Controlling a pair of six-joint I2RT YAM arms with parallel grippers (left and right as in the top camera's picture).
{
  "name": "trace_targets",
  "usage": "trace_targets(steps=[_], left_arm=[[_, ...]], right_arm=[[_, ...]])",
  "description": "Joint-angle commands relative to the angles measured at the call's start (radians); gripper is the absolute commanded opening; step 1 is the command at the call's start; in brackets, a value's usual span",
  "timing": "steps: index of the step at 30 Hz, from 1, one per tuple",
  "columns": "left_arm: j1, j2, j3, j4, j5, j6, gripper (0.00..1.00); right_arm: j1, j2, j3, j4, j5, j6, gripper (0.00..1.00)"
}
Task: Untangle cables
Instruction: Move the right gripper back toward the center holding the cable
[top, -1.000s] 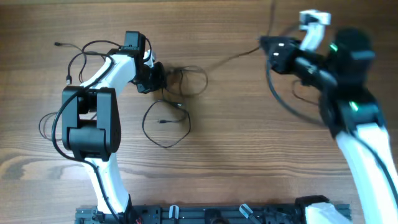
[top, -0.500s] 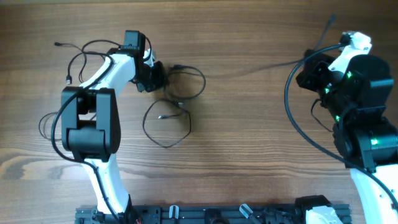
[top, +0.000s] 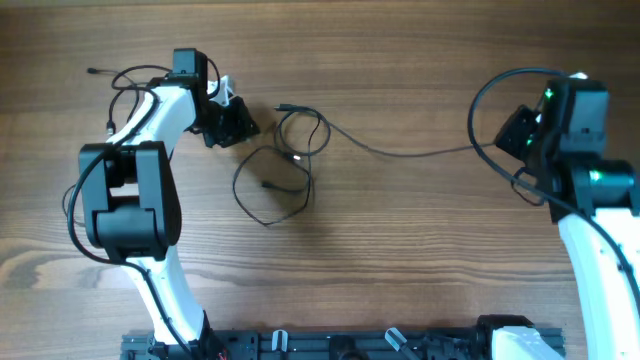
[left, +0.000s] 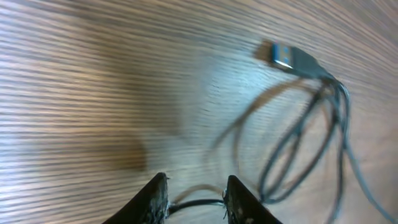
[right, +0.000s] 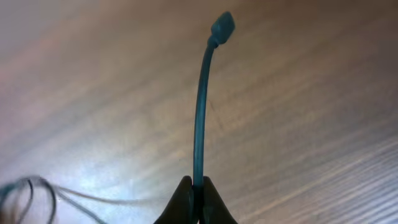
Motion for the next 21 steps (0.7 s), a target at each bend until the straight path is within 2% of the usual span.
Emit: trace_targets(steps=[1,2,3,7,10,12,14,15,17,21], left_arm=[[-0.033,-0.024,-0.011,0.003,0.108,0.103,0.46],[-0.039,-0.024,-0.011,0.005,0.108,0.103,0.52],[-0.046,-0.024,-0.011,0.007,0.108,0.109,0.52],[-0.071,-0.024,-0.011,0.003,0.108,0.174,0.47],[-0.087,-0.024,-0.011,0.004,0.087,0.174,0.44],[-0.097,-0.024,-0.011,0.007,0.062,0.173,0.34],[-0.106,-0.024,-0.011,0.008,0.055,0.173,0.3],[-0.111,-0.024,-0.011,0.011,0.055,0.173,0.19],[-0.117,-0.024,-0.011,0.012,0.055,0.173,0.06],[-0.125,-0.024,-0.011,0.015,0.055,0.174,0.04]], right_arm=[[-0.001,0.09,0.008,-0.023,-0.13,-0.014,0.04],[-0.001,0.108,0.008,-0.023,-0.157,-0.015,0.04],[-0.001,0.134,0.008,-0.023,-0.198,-0.023,0.04],[-0.001,0.249,0.008,-0.022,-0.388,-0.093,0.04],[0.007,0.338,0.008,-0.019,-0.486,-0.121,0.05],[0.021,0.386,0.008,-0.016,-0.525,-0.158,0.04],[0.042,0.423,0.008,0.002,-0.554,-0.19,0.05],[0.057,0.437,0.008,0.017,-0.573,-0.2,0.05],[0.084,0.452,0.008,0.048,-0.581,-0.2,0.05],[0.191,0.473,0.008,0.148,-0.587,-0.239,0.09]])
